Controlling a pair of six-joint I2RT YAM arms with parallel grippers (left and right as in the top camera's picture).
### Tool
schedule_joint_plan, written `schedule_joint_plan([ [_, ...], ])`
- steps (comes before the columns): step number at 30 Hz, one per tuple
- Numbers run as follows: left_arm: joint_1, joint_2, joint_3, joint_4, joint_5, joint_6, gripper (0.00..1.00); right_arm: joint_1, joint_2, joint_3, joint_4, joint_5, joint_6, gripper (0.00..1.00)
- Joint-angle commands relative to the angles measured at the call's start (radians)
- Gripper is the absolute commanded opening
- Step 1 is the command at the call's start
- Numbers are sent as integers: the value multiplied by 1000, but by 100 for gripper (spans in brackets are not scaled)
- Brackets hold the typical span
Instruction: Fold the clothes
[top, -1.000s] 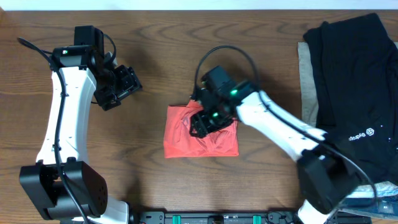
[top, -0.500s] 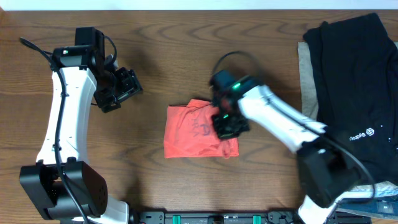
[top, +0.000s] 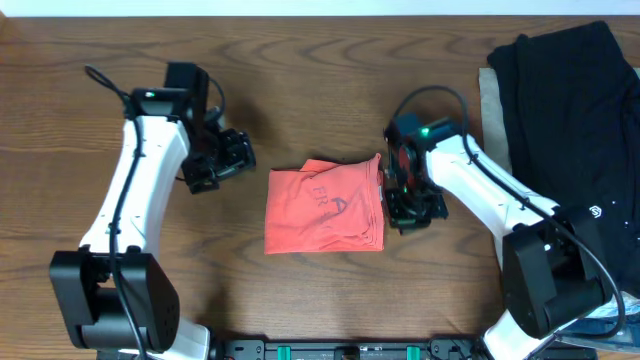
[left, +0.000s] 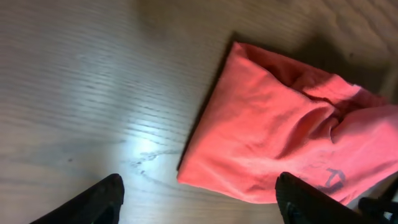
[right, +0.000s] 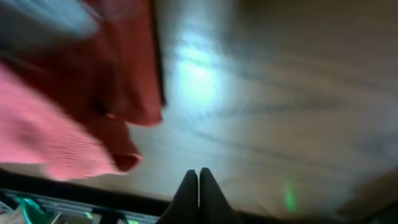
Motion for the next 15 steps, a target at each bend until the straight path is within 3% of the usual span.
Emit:
schedule_joint_plan([
  [1, -35, 6, -9, 27, -12, 57, 80, 3, -13, 18, 4, -89, -62, 1],
  [9, -142, 28, -27, 159, -5, 72, 81, -3, -108, 169, 192, -314, -121, 1],
  [15, -192, 104, -65, 282, -5, 72, 81, 1, -18, 132, 259, -360, -116, 1],
])
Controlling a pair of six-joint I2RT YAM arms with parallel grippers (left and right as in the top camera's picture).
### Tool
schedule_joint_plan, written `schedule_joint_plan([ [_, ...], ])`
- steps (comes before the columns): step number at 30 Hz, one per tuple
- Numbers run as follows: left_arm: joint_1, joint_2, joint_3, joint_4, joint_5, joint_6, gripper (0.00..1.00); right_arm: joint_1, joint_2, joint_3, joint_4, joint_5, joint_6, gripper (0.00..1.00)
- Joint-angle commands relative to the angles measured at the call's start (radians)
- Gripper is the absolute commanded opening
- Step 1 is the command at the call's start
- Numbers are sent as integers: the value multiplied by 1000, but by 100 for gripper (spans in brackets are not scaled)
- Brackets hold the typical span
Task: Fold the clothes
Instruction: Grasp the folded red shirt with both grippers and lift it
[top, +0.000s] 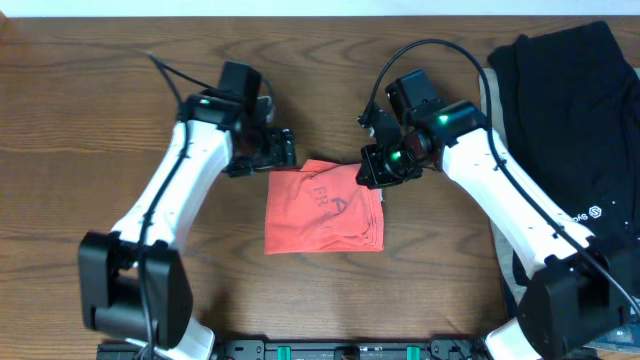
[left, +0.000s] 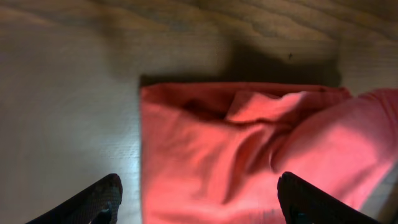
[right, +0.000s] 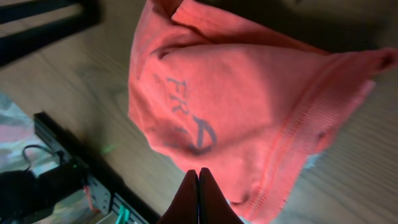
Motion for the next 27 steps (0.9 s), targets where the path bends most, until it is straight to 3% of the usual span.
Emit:
schedule_joint_plan([
  [1, -16, 67, -21, 34, -6, 17, 81, 3, 92, -47, 30, -61, -16, 1],
  [8, -26, 202, -21, 80, -10, 16, 81, 11, 266, -137, 66, -59, -21, 1],
  [12, -26, 290, -21, 55, -13, 16, 80, 4, 317, -179, 42, 87, -8, 1],
  [17, -24, 354, -21, -47, -14, 16, 53, -24, 322, -179, 78, 338, 2, 3],
  [18, -23, 354, -21, -79, -18, 2, 52, -33, 322, -178, 103, 389, 3, 3],
  [24, 9, 321, -21, -172, -57, -132, 52, -90, 320, -159, 280, 634, -18, 16],
  [27, 30, 273, -17, -169, -56, -142, 52, -102, 303, -98, 245, 635, -47, 27],
])
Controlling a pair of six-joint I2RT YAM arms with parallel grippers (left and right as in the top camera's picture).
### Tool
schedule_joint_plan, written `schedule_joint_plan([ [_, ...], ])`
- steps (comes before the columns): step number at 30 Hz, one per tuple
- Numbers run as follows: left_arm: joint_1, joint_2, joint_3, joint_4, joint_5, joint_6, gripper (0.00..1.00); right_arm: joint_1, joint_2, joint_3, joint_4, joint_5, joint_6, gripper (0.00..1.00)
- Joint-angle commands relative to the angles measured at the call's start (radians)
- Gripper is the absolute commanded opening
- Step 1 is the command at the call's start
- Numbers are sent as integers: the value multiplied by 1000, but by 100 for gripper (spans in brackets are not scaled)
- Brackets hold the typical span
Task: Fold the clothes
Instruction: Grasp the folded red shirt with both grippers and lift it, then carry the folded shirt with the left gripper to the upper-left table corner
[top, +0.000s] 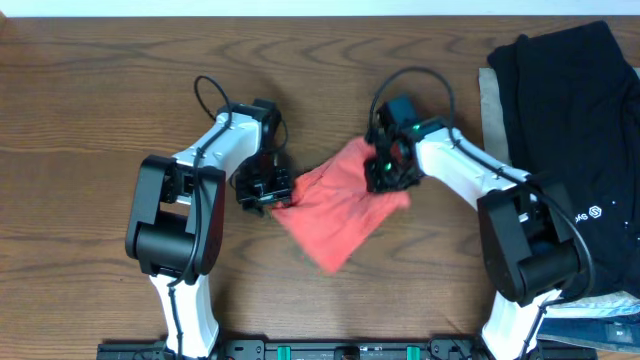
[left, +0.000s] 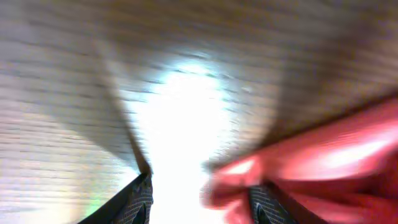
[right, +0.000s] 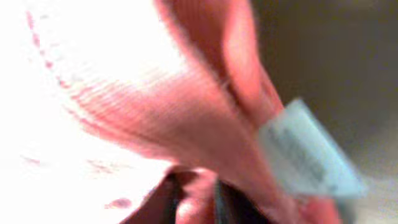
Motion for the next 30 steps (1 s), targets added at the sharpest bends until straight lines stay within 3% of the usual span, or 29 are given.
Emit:
schedule_joint_plan([
  [1, 31, -66, -2, -2, -31, -44, 52, -51, 40, 37, -42, 324, -27, 28],
  [4, 45, -145, 15, 39, -30, -31, 53, -48, -11, 102, -124, 315, -26, 32],
  [7, 45, -230, 18, 160, 10, 26, 73, -43, -89, 145, -198, 288, -26, 37],
  [9, 41, -259, 18, 261, 132, 145, 88, -43, -155, 155, -241, 268, -26, 41],
  [13, 39, -249, 18, 385, 367, 318, 100, -44, -289, 155, -306, 264, -26, 52],
  [19, 5, -162, 18, 460, 476, 434, 98, -44, -462, 155, -373, 263, -26, 70],
  [30, -134, 40, 18, 536, 458, 465, 100, -45, -536, 155, -470, 253, -22, 72],
])
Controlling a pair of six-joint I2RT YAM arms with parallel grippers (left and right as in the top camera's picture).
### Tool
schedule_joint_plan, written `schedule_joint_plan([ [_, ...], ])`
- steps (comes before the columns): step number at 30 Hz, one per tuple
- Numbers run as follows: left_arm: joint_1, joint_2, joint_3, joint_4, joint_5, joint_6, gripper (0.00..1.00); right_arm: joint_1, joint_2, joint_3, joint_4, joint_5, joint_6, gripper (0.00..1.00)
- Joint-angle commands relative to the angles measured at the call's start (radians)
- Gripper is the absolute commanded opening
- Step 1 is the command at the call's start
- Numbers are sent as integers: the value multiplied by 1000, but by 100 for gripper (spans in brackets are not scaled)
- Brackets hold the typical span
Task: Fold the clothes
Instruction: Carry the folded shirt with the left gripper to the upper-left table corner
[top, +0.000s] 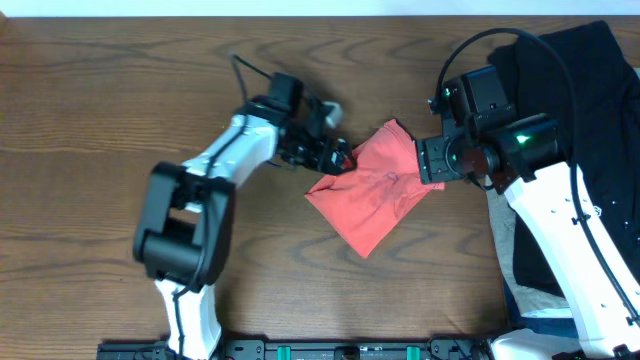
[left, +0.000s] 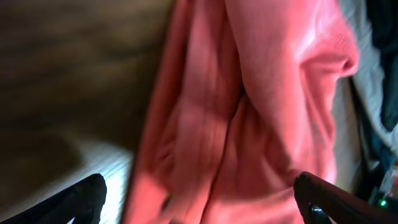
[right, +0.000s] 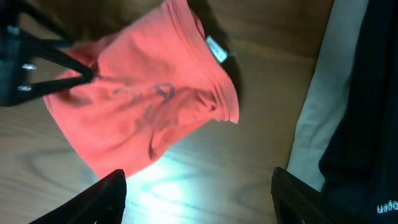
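A red shirt, folded small, lies as a tilted diamond on the wooden table right of centre. My left gripper is at its upper left edge. In the left wrist view the left gripper is open wide, with the red shirt filling the space between the fingers. My right gripper is just right of the shirt's far corner. In its own view the right gripper is open over bare wood, and the red shirt with printed letters lies ahead of it.
A pile of black clothes on a pale cloth fills the right side of the table, close to the red shirt. The right wrist view shows the black clothes and pale cloth at its right edge.
The red shirt now lies farther right, nearer the black pile. My right gripper has opened and stands off the shirt's right corner. The left gripper has followed it rightward and is open wider.
The shirt lay as a squared fold at mid-table, left gripper open to its left, right gripper shut at its right edge. Both then stood at its far corners. Later it was turned into a diamond with both grippers on it. Now it lies further right, both grippers open.
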Motion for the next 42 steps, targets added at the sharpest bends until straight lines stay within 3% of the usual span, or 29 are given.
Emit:
schedule_joint_plan([
  [1, -21, 58, 3, 3, -18, 27, 96, 3, -12, 12, -20, 3, 0, 72],
  [3, -24, 78, 3, -3, -32, 28, 77, 3, -12, 12, -29, 3, 0, 71],
  [4, -24, 84, 3, -6, -45, 28, 61, 3, -12, 11, -30, 3, 0, 70],
  [6, -16, 87, 3, -8, -95, 27, 20, 3, -12, 12, -31, 3, 8, 69],
  [7, -9, 86, 4, -9, -117, 21, 8, 3, -12, 11, -31, 3, 14, 69],
  [14, 160, 40, 7, -10, -341, -122, 6, 3, -12, 11, -37, 3, 15, 68],
  [22, 552, -44, 8, 40, -422, -285, 6, 3, -12, 11, -47, 3, 16, 66],
  [25, 717, -57, 8, 66, -422, -356, 8, 3, -12, 12, -57, 3, 22, 65],
  [26, 775, -60, 8, 67, -421, -393, 30, 3, -12, 12, -61, 3, 23, 65],
  [27, 824, -60, 8, 66, -418, -434, 80, 3, -12, 11, -64, 3, 23, 65],
  [28, 870, -60, 7, 66, -406, -481, 98, 3, -12, 11, -68, 3, 23, 65],
  [30, 956, -56, 7, 63, -349, -551, 98, 3, -12, 11, -68, 3, 23, 65],
  [35, 1073, -56, 7, 4, -257, -554, 98, 3, -12, 11, -62, 3, 24, 66],
  [42, 1052, -71, 7, 6, -122, -566, 98, 2, -12, 11, -62, 3, 42, 66],
])
